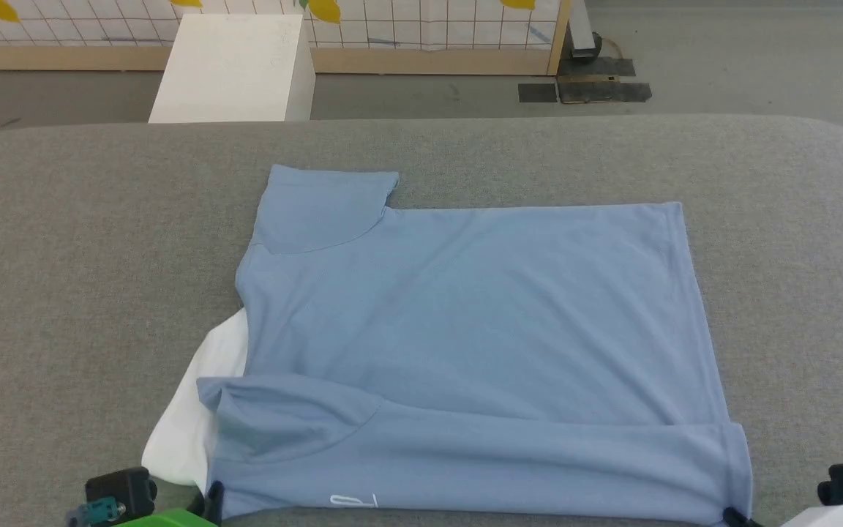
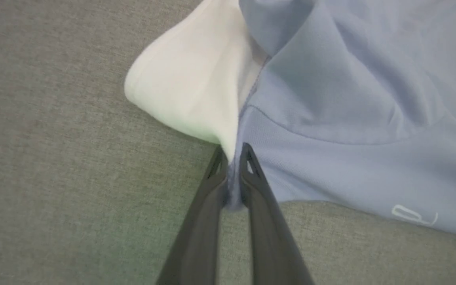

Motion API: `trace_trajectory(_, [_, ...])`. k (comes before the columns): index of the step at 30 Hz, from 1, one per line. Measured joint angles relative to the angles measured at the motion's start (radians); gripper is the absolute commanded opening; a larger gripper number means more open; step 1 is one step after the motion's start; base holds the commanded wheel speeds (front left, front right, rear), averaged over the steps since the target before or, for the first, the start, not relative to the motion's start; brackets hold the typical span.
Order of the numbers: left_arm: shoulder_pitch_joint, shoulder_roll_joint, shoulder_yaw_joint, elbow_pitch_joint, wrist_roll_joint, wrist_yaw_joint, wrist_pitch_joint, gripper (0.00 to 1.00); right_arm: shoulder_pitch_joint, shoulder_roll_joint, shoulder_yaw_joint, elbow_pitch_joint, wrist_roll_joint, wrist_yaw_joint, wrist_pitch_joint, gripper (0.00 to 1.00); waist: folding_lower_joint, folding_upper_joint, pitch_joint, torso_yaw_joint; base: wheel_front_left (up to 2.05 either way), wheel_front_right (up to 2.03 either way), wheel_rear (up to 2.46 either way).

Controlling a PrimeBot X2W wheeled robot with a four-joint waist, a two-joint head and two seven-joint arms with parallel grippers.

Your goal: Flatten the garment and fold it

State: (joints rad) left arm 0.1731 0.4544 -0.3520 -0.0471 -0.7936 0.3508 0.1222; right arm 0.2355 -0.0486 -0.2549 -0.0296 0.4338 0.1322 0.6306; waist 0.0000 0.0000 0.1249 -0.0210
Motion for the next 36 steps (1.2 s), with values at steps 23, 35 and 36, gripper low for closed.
trace_trajectory(23, [-0.202, 0.166, 0.039, -0.068, 0.122, -0.105, -0.074, 1.0, -0.114, -0.002, 0.137, -0.032, -0.078, 0.0, -0.517, 1.0, 0.0, 0.0, 0.028, -0.055, 0.0, 0.0, 0.0])
trace_trajectory(35, [-0.74, 0.195, 0.002, 0.164, 0.177, -0.284, 0.007, 1.0, -0.27, -0.021, 0.25, -0.056, -0.155, 0.0, -0.724, 1.0, 0.0, 0.0, 0.186, -0.114, 0.0, 0.0, 0.0])
trace_trajectory(36, [-0.779, 0.201, -0.003, 0.193, 0.178, -0.301, 0.033, 1.0, -0.281, -0.024, 0.261, -0.053, -0.162, 0.0, -0.724, 1.0, 0.0001, 0.0, 0.201, -0.121, 0.0, 0.0, 0.0])
